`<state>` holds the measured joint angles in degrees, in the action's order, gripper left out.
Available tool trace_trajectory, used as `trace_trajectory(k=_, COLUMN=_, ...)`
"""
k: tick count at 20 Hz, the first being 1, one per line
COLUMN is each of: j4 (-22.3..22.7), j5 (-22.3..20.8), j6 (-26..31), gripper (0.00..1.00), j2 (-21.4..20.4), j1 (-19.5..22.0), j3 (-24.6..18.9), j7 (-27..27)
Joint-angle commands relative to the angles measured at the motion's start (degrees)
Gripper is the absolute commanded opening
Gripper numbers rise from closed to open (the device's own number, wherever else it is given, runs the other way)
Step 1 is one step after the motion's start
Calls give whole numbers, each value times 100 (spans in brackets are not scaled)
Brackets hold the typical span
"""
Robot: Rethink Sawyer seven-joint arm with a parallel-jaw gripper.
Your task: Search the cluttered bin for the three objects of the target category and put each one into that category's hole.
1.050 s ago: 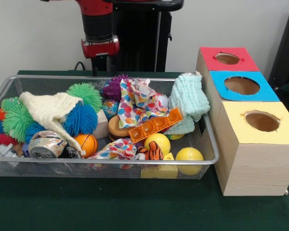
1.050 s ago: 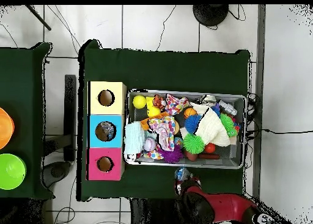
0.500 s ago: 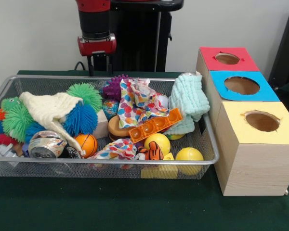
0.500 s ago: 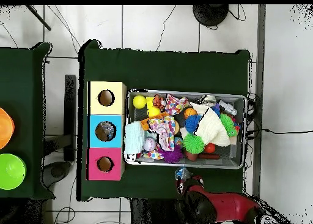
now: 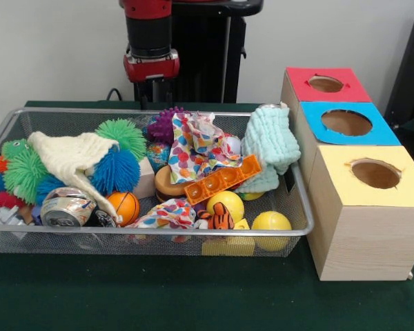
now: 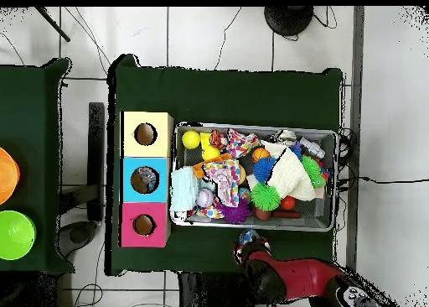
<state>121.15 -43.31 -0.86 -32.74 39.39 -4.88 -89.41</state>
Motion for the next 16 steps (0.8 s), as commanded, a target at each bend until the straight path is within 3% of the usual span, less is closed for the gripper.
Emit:
trace_trajectory(k=1, j4=-815, j5=108, j6=28, gripper=100, j2=196, j1=-157, j3=-286, j7=-612)
trace_trajectory(k=16, j4=-969, j5=113, j6=304, gripper=100, j2=181, j1=87, j3=-611, j7=-397)
